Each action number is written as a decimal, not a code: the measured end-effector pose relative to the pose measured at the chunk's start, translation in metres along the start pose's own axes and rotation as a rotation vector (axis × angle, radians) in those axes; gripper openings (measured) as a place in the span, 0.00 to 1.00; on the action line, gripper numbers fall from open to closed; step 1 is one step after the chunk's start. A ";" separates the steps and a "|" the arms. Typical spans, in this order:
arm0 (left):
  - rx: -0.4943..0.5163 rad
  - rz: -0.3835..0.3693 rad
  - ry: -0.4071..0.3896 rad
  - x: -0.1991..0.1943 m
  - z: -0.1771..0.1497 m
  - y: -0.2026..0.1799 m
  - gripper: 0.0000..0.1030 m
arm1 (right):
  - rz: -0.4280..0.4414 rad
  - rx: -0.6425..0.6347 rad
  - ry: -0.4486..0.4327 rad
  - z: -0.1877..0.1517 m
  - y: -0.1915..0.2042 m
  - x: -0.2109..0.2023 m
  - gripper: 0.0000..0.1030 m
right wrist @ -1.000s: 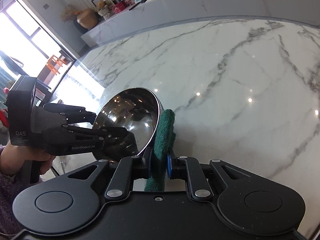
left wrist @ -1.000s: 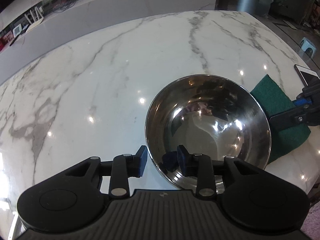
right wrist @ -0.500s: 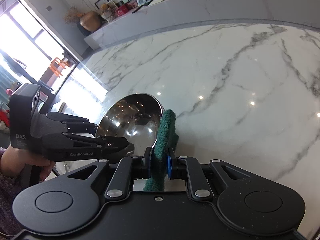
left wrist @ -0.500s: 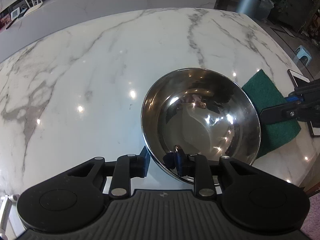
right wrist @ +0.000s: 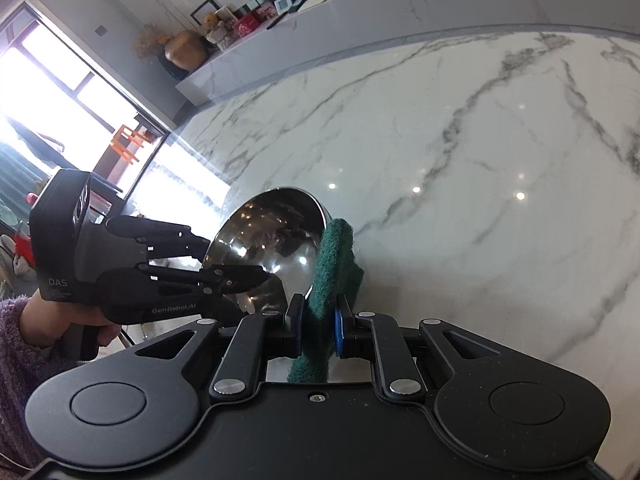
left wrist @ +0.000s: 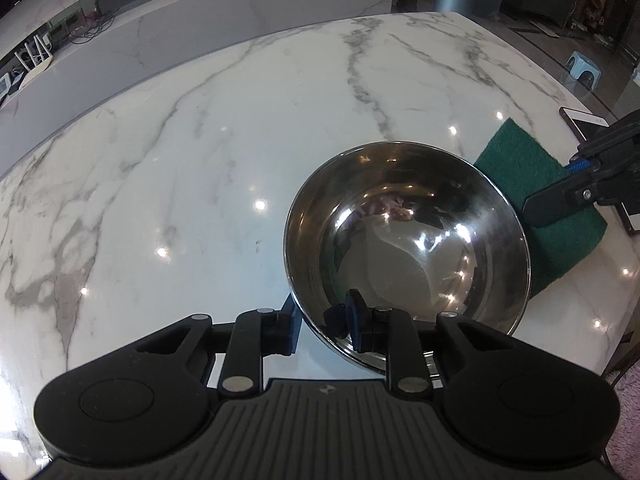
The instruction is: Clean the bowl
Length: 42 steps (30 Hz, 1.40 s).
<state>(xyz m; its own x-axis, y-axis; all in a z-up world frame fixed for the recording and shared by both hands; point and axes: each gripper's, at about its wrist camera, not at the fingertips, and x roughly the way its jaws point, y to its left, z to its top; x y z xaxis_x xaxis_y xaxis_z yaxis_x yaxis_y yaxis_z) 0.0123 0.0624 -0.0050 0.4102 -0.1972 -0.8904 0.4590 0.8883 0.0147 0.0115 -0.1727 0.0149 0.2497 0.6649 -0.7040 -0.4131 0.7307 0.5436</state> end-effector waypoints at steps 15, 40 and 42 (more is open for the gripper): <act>0.021 -0.004 -0.003 -0.001 -0.001 -0.002 0.22 | -0.026 -0.062 -0.052 0.032 0.012 -0.009 0.13; -0.047 0.041 -0.013 0.001 0.003 -0.004 0.22 | -0.058 -0.077 -0.011 0.013 0.013 0.006 0.13; -0.050 0.040 -0.014 0.001 0.003 -0.003 0.22 | -0.067 -0.080 -0.015 0.013 0.014 0.006 0.13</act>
<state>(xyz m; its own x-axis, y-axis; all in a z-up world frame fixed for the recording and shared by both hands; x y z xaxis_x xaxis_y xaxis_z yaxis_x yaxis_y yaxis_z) 0.0135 0.0581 -0.0051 0.4382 -0.1669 -0.8832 0.4024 0.9151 0.0267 0.0187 -0.1564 0.0248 0.2919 0.6174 -0.7305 -0.4634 0.7594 0.4567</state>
